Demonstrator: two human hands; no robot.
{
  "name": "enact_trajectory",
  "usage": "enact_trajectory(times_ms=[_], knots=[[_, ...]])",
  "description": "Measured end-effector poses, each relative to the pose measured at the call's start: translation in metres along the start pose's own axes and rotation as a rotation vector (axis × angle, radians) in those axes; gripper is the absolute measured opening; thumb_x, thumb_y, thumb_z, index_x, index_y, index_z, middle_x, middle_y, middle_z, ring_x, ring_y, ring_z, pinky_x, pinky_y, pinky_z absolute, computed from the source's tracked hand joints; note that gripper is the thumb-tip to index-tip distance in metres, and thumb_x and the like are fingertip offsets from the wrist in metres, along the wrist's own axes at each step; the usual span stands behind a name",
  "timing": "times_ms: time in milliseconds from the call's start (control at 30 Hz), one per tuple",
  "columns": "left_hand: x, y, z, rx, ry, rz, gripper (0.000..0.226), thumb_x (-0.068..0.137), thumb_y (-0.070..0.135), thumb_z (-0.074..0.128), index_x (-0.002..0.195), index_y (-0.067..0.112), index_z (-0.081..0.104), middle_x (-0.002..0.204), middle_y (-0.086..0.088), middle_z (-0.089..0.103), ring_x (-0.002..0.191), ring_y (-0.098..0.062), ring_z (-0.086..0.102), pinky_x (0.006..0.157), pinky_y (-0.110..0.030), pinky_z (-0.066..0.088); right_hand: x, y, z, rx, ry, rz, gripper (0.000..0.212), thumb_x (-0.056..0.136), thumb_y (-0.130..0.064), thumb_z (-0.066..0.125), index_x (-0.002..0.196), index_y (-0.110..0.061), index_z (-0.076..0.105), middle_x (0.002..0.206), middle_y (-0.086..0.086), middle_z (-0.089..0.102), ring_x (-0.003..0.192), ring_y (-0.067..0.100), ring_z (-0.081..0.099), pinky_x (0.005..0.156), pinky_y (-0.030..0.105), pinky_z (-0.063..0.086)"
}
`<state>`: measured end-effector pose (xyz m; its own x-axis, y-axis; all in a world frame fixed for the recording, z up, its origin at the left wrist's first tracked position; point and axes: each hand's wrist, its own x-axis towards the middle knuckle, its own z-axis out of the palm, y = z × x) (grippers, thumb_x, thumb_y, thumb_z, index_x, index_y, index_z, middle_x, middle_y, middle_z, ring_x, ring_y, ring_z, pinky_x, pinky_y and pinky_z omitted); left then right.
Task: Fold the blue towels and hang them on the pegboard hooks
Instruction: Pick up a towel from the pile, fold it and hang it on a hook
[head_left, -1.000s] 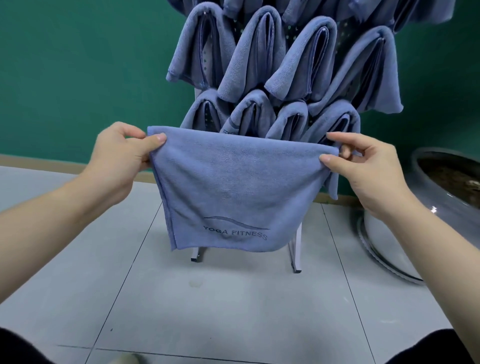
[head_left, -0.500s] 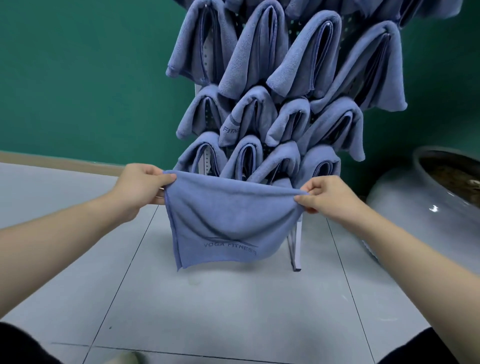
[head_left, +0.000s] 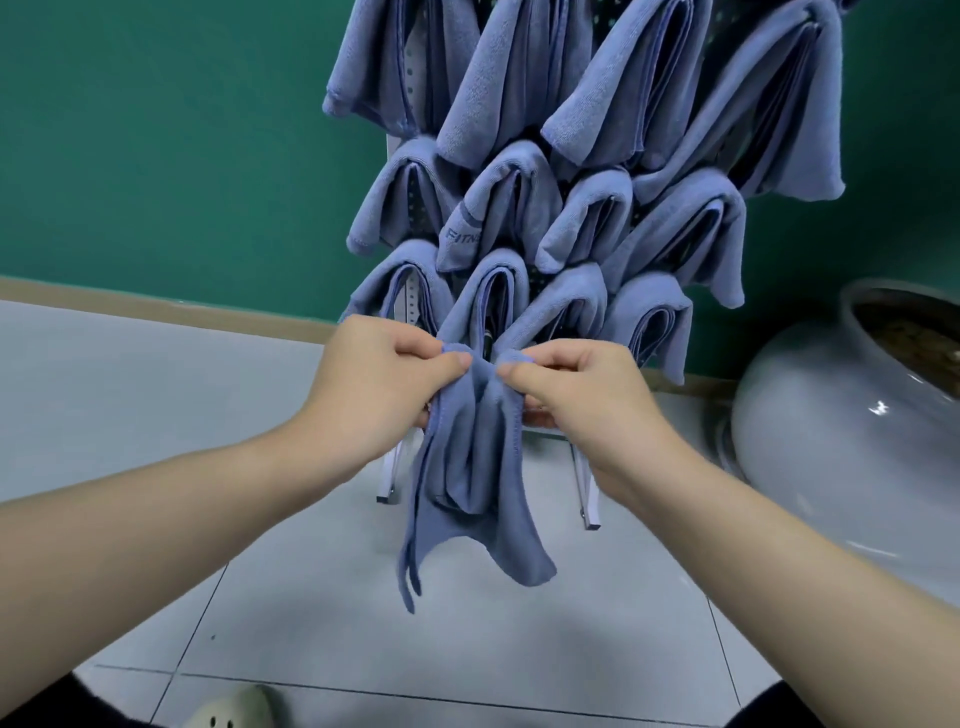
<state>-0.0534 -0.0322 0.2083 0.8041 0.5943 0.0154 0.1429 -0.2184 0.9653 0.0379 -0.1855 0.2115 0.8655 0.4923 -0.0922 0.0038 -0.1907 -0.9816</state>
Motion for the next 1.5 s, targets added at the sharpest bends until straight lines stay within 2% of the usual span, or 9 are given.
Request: enact_trajectory(times_ms=[100, 267, 433, 800, 900, 1000, 1167, 1300, 1500], knots=[[-0.008, 0.003, 0.006, -0.003, -0.033, 0.025, 0.01, 0.091, 0.015, 0.077, 0.082, 0.013, 0.081, 0.078, -0.011, 0.078, 0.077, -0.034, 0.077, 0.069, -0.049, 0.065, -0.008, 0.003, 0.011, 0.063, -0.008, -0.026, 0.007, 0.092, -0.004, 0.073, 0.092, 0.001, 0.078, 0.083, 0.013, 0.078, 0.07, 0.015, 0.07, 0.071, 0.025, 0.062], [-0.015, -0.002, 0.012, -0.034, -0.057, 0.056, 0.021, 0.099, 0.008, 0.063, 0.094, 0.019, 0.08, 0.082, -0.002, 0.079, 0.081, -0.015, 0.077, 0.068, -0.028, 0.064, -0.017, 0.007, 0.022, 0.027, -0.041, -0.104, 0.014, 0.096, -0.01, 0.07, 0.092, -0.016, 0.083, 0.092, 0.011, 0.08, 0.1, 0.036, 0.073, 0.096, 0.055, 0.057], [-0.026, -0.001, 0.017, -0.078, -0.073, 0.16, 0.047, 0.103, -0.001, 0.054, 0.089, 0.041, 0.072, 0.09, 0.018, 0.077, 0.091, -0.004, 0.075, 0.073, -0.014, 0.058, -0.019, 0.005, 0.022, 0.046, -0.013, -0.18, 0.015, 0.096, -0.009, 0.07, 0.099, -0.018, 0.081, 0.094, 0.002, 0.08, 0.088, 0.007, 0.074, 0.087, 0.023, 0.058], [-0.019, 0.004, 0.006, -0.049, 0.081, 0.366, 0.013, 0.084, 0.012, 0.077, 0.078, 0.023, 0.073, 0.078, 0.005, 0.072, 0.074, -0.013, 0.066, 0.068, -0.034, 0.058, -0.023, -0.001, 0.019, 0.192, -0.057, -0.255, 0.011, 0.095, -0.013, 0.072, 0.103, -0.009, 0.079, 0.097, 0.004, 0.08, 0.097, 0.014, 0.075, 0.087, 0.023, 0.058], [-0.01, 0.002, 0.0, 0.081, 0.046, 0.462, 0.02, 0.085, 0.025, 0.082, 0.097, 0.026, 0.066, 0.098, 0.011, 0.068, 0.092, -0.003, 0.063, 0.077, -0.023, 0.051, -0.022, -0.004, 0.016, 0.124, -0.064, -0.278, 0.011, 0.098, -0.013, 0.068, 0.1, -0.011, 0.079, 0.095, 0.003, 0.08, 0.092, 0.01, 0.073, 0.087, 0.022, 0.057], [0.004, 0.004, -0.015, 0.21, -0.226, 0.449, 0.046, 0.083, 0.046, 0.081, 0.123, 0.031, 0.063, 0.121, 0.021, 0.067, 0.118, 0.004, 0.06, 0.1, -0.018, 0.046, -0.02, -0.011, 0.008, 0.053, -0.138, -0.339, 0.017, 0.102, -0.012, 0.061, 0.094, -0.009, 0.075, 0.084, -0.001, 0.072, 0.082, 0.007, 0.064, 0.079, 0.021, 0.052], [0.017, 0.005, -0.043, 0.402, -0.633, 0.252, 0.04, 0.075, 0.052, 0.082, 0.1, 0.022, 0.075, 0.097, 0.001, 0.075, 0.094, -0.021, 0.071, 0.084, -0.046, 0.058, -0.019, -0.02, -0.003, -0.063, -0.171, -0.44, 0.02, 0.105, -0.014, 0.057, 0.089, -0.013, 0.069, 0.076, -0.007, 0.059, 0.073, 0.007, 0.051, 0.07, 0.021, 0.044], [0.02, 0.004, -0.053, 0.372, -0.598, 0.24, 0.051, 0.072, 0.059, 0.079, 0.089, 0.011, 0.07, 0.091, -0.018, 0.066, 0.082, -0.035, 0.06, 0.078, -0.051, 0.053, -0.012, -0.015, -0.011, -0.143, -0.05, -0.469, 0.026, 0.109, -0.016, 0.05, 0.084, -0.018, 0.058, 0.068, -0.019, 0.046, 0.067, 0.002, 0.041, 0.065, 0.019, 0.036], [0.016, 0.009, -0.047, 0.244, -0.355, 0.253, 0.044, 0.077, 0.048, 0.075, 0.075, 0.012, 0.05, 0.068, 0.007, 0.042, 0.064, -0.011, 0.037, 0.06, -0.031, 0.027, -0.005, -0.007, -0.012, -0.224, 0.143, -0.507, 0.03, 0.112, -0.02, 0.041, 0.082, -0.022, 0.045, 0.071, -0.018, 0.041, 0.067, -0.002, 0.04, 0.068, 0.014, 0.035]])
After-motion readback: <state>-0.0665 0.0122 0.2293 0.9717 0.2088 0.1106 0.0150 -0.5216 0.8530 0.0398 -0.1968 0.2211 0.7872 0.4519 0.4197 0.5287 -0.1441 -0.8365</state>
